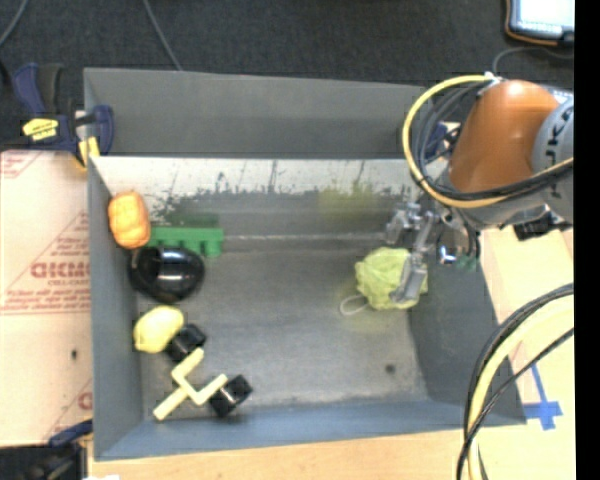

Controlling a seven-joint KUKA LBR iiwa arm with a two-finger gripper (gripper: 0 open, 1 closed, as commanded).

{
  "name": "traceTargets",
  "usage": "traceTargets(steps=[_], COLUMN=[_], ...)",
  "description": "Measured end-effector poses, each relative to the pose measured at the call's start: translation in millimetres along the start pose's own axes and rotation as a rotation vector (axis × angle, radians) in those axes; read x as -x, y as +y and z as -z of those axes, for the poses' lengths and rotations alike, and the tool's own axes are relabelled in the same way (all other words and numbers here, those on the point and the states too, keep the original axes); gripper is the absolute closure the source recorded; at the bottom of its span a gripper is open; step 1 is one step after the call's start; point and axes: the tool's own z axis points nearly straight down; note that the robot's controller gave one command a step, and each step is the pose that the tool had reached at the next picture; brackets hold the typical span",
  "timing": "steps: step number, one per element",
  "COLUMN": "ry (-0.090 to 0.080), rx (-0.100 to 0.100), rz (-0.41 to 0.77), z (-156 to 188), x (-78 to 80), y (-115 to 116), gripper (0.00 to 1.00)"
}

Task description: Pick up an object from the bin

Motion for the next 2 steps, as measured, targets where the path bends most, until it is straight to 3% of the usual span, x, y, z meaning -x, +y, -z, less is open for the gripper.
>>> traceTargets(steps=[1,2], ry=[-0.033,-0.011], rx=[-0.006,0.0], rz=[0.163,0.027], z=[3,-53], x=[3.5,6.7], y=[-6,-10], gripper=[0.0,0.0])
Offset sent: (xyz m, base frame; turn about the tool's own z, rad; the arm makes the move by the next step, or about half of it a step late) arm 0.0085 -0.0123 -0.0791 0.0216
